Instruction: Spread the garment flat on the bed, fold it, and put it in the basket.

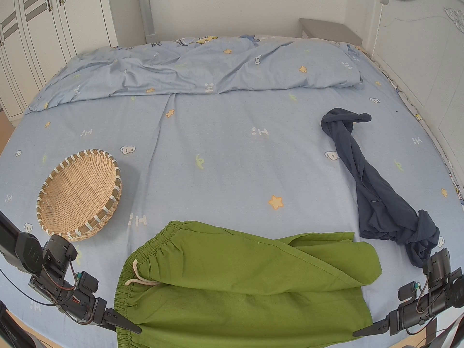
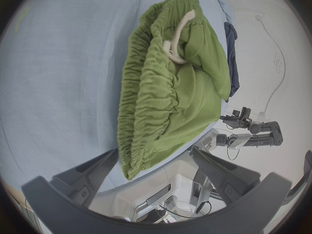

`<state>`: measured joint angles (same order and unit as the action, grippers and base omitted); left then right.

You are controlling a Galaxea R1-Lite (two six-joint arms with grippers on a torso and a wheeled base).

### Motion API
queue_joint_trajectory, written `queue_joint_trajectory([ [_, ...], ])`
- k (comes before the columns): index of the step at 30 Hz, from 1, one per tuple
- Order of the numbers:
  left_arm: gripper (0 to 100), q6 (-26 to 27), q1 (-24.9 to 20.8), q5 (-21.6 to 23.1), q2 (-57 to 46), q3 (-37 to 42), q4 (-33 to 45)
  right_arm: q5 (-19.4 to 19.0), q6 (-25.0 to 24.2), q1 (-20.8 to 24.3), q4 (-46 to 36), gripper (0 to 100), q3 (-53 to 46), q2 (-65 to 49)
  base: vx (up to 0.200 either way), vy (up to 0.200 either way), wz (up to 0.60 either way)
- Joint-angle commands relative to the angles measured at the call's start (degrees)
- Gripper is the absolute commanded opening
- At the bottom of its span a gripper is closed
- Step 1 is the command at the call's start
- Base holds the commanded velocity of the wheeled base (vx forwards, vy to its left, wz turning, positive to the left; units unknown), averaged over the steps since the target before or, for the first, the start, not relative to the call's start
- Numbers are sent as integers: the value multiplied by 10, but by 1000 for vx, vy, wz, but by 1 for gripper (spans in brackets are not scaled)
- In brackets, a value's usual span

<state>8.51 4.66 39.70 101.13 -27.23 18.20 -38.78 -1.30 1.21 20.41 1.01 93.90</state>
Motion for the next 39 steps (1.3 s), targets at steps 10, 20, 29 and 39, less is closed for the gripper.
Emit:
queue_joint_trajectory([
  [10,100,-31,29,-3,-193,-84,115,3,-3,-40,17,100,-7,-156,0,0,0],
  [20,100,-62,-16,-16,-161,-308,209,5,-6,-101,-7,100,116,-282,0,0,0],
  [29,100,-115,-66,-16,6,-463,184,5,-12,-23,-114,100,310,-255,0,0,0],
  [39,100,-115,-119,-29,166,-603,178,6,-12,13,-111,100,341,-193,0,0,0],
])
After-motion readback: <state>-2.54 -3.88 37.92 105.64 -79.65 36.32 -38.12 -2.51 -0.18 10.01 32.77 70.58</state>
